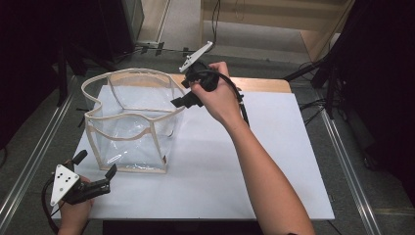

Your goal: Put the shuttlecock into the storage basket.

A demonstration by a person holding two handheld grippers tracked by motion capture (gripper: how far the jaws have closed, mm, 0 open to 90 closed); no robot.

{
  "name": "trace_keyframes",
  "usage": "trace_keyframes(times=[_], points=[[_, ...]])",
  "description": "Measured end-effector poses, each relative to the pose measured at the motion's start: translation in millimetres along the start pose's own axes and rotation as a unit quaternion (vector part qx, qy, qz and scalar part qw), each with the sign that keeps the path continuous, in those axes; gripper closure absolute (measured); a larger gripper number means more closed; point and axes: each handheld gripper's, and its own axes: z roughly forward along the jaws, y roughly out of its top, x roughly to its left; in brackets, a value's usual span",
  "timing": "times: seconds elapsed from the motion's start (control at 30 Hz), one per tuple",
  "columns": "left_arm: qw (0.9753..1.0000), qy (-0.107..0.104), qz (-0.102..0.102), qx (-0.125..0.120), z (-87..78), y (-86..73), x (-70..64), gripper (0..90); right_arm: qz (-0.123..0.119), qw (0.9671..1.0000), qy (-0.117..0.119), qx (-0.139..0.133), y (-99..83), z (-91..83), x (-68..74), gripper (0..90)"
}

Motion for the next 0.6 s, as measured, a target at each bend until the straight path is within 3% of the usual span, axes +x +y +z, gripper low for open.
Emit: trace_keyframes(times=[0.13, 0.6], points=[[1.0000, 0.000, 0.000, 0.000, 0.4, 0.1, 0.3, 0.0, 0.010, 0.9998, -0.010, -0.014, -11.2, -5.2, -1.6, 0.0], [1.0000, 0.000, 0.000, 0.002, 0.5, 0.1, 0.4, 0.0, 0.030, 0.9987, -0.020, -0.035, -52.6, -15.3, -5.0, 0.0]])
